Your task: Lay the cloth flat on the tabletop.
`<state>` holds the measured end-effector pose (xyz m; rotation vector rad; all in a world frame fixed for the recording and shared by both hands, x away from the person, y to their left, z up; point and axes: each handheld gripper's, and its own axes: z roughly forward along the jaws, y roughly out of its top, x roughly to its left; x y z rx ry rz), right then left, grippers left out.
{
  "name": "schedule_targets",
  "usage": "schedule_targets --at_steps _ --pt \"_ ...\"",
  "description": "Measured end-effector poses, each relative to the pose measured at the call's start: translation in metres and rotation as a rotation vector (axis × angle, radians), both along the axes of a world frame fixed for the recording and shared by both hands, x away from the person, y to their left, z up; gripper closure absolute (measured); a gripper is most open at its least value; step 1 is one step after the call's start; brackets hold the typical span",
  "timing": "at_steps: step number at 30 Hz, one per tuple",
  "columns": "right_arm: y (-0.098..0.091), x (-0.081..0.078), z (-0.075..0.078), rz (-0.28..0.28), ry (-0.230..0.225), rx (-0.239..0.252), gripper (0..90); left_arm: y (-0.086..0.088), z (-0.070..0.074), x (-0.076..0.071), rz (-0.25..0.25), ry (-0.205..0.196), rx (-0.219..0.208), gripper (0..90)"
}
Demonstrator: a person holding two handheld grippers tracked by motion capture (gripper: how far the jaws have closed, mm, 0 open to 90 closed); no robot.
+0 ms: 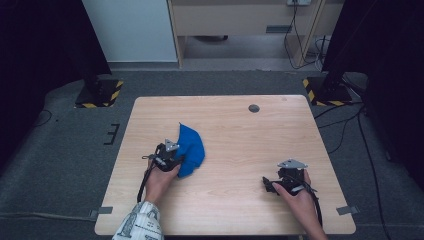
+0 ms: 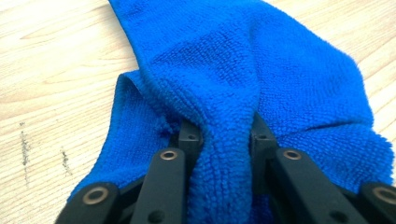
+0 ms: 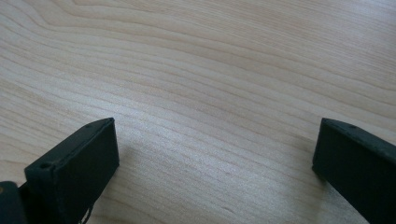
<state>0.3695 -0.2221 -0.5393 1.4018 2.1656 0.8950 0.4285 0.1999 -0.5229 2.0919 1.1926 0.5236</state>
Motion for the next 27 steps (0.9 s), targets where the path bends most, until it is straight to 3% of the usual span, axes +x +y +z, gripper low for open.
schedule_targets --at_steps 5,10,16,23,27 --pt "0.0 0.0 0.0 0.0 0.0 0.0 0.6 0.0 0.014 -0.003 0.0 -0.043 -0.059 75.0" --pt "0.0 0.0 0.0 0.002 -0.001 -0.001 0.6 -0.013 0.04 -0.007 -0.057 -0.095 -0.066 75.0" --pt "0.0 0.0 0.0 0.001 -0.001 -0.001 0.6 -0.031 0.064 -0.009 -0.118 -0.128 -0.083 75.0" --pt "-0.001 -0.001 0.0 0.002 -0.001 0.0 0.6 -0.054 0.083 -0.009 -0.182 -0.159 -0.085 74.9" --pt "-0.003 -0.003 0.0 -0.001 -0.003 -0.002 0.6 -0.069 0.087 -0.009 -0.228 -0.159 -0.087 74.9"
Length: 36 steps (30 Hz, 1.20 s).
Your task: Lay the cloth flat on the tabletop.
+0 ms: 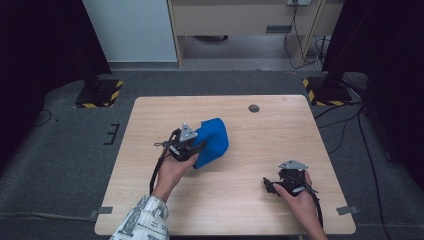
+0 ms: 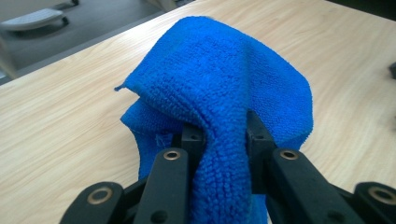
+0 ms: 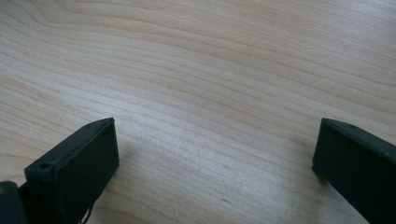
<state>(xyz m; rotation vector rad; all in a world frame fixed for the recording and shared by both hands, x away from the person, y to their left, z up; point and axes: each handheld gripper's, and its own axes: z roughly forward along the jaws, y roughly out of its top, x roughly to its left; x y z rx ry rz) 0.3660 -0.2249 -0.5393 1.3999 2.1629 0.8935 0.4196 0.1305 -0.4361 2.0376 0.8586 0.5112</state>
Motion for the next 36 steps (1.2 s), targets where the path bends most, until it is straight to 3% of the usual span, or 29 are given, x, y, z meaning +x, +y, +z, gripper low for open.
schedule_targets --at_steps 9,14,17,21,23,26,29,32,34,36 --pt "-0.012 -0.009 0.0 -0.021 0.002 -0.001 0.6 -0.038 -0.011 -0.006 -0.119 0.013 0.022 74.6" --pt "-0.013 -0.009 0.001 -0.029 0.007 0.001 0.4 -0.049 -0.024 -0.016 -0.204 0.034 0.029 74.4" --pt "-0.013 -0.009 0.0 -0.028 0.005 0.001 0.4 -0.056 -0.036 -0.021 -0.262 0.053 0.061 74.1" --pt "-0.013 -0.009 0.0 -0.026 0.004 0.0 0.4 -0.06 -0.049 -0.024 -0.282 0.088 0.063 72.1" --pt "-0.013 -0.009 0.0 -0.027 0.004 0.0 0.4 -0.06 -0.057 -0.024 -0.264 0.1 0.066 64.2" --pt "-0.013 -0.009 0.001 -0.029 0.006 0.001 0.5 -0.059 -0.066 -0.021 -0.213 0.121 0.056 35.6" --pt "-0.013 -0.008 0.001 -0.02 0.009 0.003 2.4 -0.058 -0.067 -0.021 -0.181 0.131 0.023 16.1" --pt "-0.012 -0.009 0.004 0.004 0.012 0.024 7.2 -0.055 -0.06 -0.026 -0.164 0.109 -0.022 6.9" --pt "-0.01 -0.01 0.01 0.015 -0.015 0.055 10.4 -0.051 -0.052 -0.028 -0.159 0.083 -0.05 6.6" --pt "-0.006 -0.01 0.018 0.047 -0.047 0.053 13.8 -0.046 -0.047 -0.03 -0.153 0.067 -0.066 6.7"
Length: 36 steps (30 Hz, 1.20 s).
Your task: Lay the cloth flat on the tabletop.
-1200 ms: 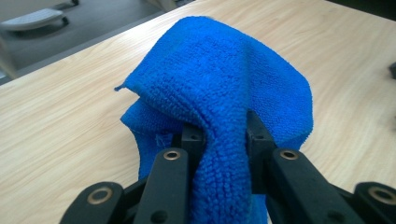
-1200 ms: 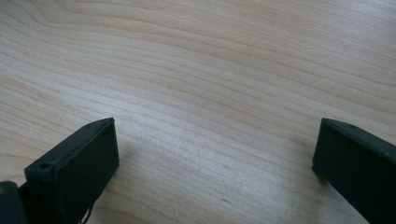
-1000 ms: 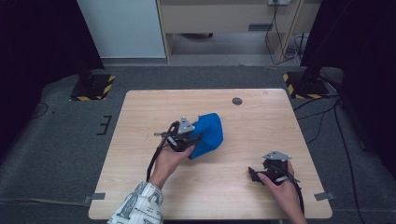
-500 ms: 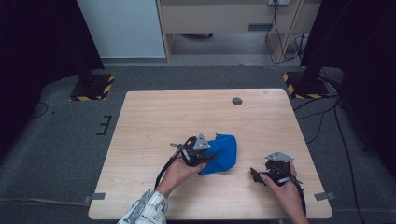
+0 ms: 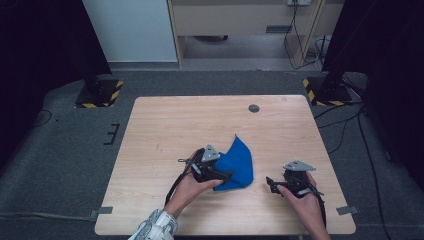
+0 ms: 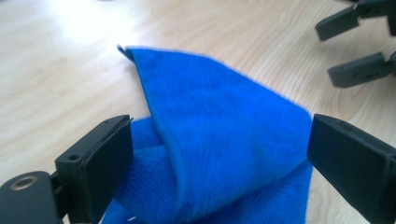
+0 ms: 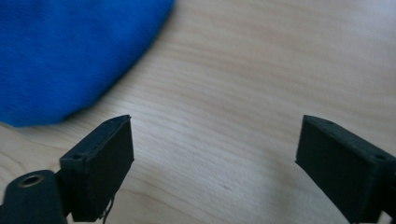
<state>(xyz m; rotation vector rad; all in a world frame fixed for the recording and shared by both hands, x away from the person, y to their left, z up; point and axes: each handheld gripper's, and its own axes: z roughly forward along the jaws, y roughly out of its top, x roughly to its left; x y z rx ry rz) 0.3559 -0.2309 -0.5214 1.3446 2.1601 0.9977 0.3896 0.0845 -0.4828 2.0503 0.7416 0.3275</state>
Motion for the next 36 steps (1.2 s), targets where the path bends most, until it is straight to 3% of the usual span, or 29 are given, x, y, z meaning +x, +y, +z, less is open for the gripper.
schedule_targets --at_steps 6,12,14,18,23,30,36 --pt "0.008 0.004 0.025 0.062 -0.049 0.022 35.4 0.027 0.016 -0.005 0.049 -0.036 -0.057 8.4" --pt "0.024 0.022 0.036 0.107 -0.041 0.007 55.6 0.062 0.017 -0.014 0.101 -0.054 -0.091 14.2" --pt "0.031 0.029 0.036 0.116 -0.037 0.008 63.0 0.07 0.013 -0.018 0.106 -0.047 -0.087 19.4" --pt "0.047 0.042 0.032 0.128 -0.029 0.0 70.8 0.082 0.003 -0.021 0.13 -0.034 -0.048 20.1" --pt "0.066 0.056 0.025 0.147 -0.003 -0.019 70.7 0.084 -0.007 -0.026 0.123 -0.016 -0.008 22.0" --pt "0.081 0.071 0.018 0.12 0.028 -0.01 47.6 0.081 -0.014 -0.027 0.112 0.007 -0.013 25.5" --pt "0.087 0.083 0.009 0.102 0.057 -0.006 45.0 0.075 -0.024 -0.028 0.087 0.022 0.017 30.6"
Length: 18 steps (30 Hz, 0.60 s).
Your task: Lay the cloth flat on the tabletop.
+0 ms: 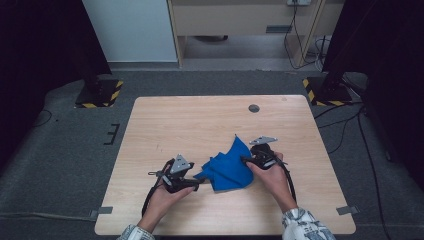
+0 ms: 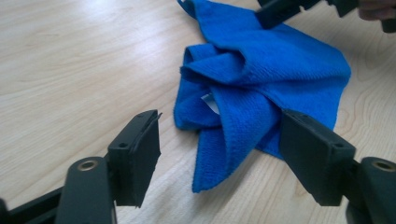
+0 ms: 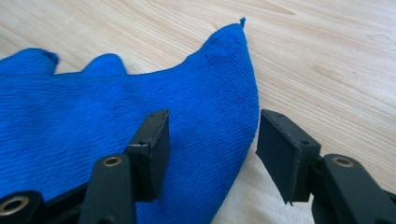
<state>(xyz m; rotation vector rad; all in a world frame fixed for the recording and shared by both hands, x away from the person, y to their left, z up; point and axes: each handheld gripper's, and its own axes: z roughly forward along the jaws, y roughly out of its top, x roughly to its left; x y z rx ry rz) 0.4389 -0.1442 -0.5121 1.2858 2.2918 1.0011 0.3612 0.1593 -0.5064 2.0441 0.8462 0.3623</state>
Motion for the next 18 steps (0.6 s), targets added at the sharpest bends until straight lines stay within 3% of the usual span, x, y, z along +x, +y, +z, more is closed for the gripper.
schedule_targets --at_steps 5,7,12,15,18 --pt "-0.002 0.009 -0.006 -0.016 0.029 0.009 50.9 0.0 -0.004 0.003 0.009 0.011 -0.018 35.7" --pt "-0.004 0.012 -0.008 -0.014 0.038 0.036 56.2 0.0 -0.004 0.003 -0.001 0.007 -0.018 37.9" --pt "-0.002 0.013 -0.011 0.008 0.058 0.027 67.8 -0.004 -0.007 0.004 -0.029 0.019 -0.001 51.7" --pt "0.0 0.012 -0.011 0.025 0.052 0.026 80.6 -0.006 -0.008 0.004 -0.042 0.02 0.014 59.9" --pt "0.001 0.009 -0.008 0.044 0.032 0.02 85.7 -0.008 -0.008 0.004 -0.036 -0.004 0.04 70.3"
